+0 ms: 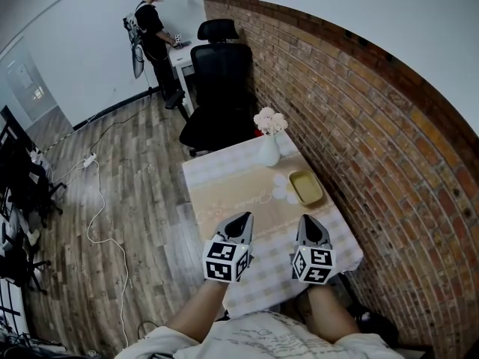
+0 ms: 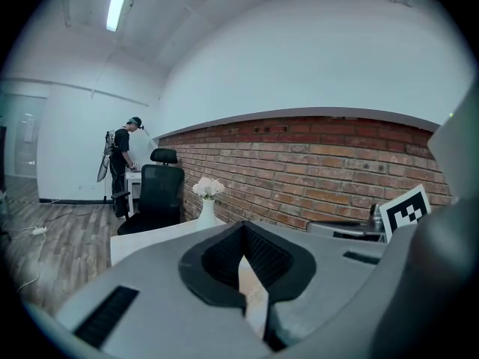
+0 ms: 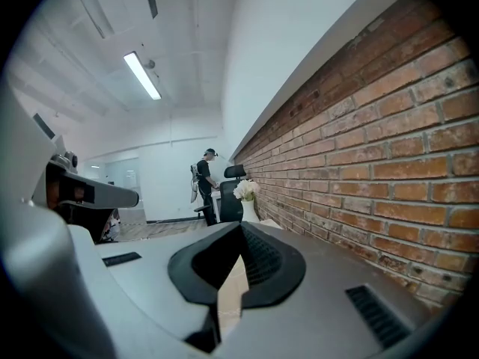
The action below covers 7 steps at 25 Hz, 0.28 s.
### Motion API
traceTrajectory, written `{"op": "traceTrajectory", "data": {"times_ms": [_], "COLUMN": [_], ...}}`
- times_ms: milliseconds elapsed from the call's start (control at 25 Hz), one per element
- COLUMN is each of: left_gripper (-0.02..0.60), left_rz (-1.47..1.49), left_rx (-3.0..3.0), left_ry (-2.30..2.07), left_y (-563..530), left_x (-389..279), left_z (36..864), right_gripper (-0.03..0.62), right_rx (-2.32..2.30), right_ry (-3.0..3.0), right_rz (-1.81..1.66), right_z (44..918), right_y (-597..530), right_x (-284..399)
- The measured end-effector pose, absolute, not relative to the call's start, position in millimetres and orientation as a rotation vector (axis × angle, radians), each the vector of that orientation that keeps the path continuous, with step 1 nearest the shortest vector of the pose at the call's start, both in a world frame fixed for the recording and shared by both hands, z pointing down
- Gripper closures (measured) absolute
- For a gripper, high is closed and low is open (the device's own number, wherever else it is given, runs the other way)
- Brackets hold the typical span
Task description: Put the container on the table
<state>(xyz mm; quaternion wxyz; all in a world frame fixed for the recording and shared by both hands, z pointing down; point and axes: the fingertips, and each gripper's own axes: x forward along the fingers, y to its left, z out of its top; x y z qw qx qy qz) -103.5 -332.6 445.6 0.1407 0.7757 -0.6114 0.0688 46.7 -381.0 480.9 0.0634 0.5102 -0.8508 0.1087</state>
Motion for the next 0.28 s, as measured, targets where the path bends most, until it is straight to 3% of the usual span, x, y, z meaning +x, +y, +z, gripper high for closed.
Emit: {"op": "traceTrajectory", "data": {"times_ms": [280], "left_gripper": [0.578], "left_rz": [0.209], "left_rx": [2.215], "left_ry": [-1.776], "left_y": [-330.6], "left_x": [-111.3], "left_z": [451.0], "right_gripper": [0.592], "right_rx": [1.547], "right_ry": [-2.572], "right_rz": [0.317], "right_z": [475.1], "right_y": [-377.6], "right_x": [42.8]}}
